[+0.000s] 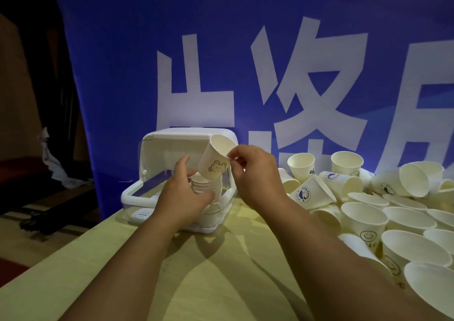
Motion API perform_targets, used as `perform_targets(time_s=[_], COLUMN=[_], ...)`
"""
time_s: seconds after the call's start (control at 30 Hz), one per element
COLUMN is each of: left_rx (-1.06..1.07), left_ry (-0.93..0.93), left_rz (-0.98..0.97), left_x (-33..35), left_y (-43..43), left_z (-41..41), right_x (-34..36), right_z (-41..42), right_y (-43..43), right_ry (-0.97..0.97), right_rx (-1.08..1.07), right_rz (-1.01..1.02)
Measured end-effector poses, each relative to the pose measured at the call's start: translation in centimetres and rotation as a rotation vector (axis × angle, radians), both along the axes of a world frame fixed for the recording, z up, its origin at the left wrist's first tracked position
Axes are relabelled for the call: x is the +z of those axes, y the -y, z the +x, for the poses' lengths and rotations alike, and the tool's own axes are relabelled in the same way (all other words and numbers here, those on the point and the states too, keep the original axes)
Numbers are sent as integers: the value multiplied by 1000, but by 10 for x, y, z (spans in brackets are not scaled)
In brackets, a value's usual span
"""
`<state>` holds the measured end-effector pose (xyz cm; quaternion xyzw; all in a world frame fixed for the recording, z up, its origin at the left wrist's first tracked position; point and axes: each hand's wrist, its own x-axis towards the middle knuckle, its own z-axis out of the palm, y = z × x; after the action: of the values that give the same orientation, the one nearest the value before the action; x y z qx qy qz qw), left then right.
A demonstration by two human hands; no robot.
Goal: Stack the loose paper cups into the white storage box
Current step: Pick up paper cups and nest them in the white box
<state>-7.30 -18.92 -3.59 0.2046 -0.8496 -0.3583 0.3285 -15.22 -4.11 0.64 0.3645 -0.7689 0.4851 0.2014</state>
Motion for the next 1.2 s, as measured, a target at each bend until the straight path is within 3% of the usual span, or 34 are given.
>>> perform_targets(time_s=[0.33,0.53,0.67,0.77,0.83,0.93,1.03,1.13,1.2], left_rx=[-33,19,59,86,136,169,36,-168,-237], left_ry=[-85,48,107,147,127,-98,-302,-137,82], left_rz=[-54,-189,-235,-297,-377,-499,-550,-483,-449], left_x=[-4,-10,-10,-9,-7,-3,-3,-11,-23], left_y=[0,5,6,1,-6,-22,-51,-84,-96], left_z=[1,-4,-4,-6,-7,-8,-11,-19,-28], right_x=[-3,2,13,16,12,6,10,12,11], right_z=[1,-17,-40,-44,-45,-47,-48,-48,-46], right_y=[2,-13,-33,-50,-55,-54,-56,-63,-67], right_ry=[86,71,146,182,219,241,229,220,213], right_rx=[74,-187,-366,-384,-370,-360,-453,-573,-585], right_rz=[85,293,545,839,913,922,745,572,686])
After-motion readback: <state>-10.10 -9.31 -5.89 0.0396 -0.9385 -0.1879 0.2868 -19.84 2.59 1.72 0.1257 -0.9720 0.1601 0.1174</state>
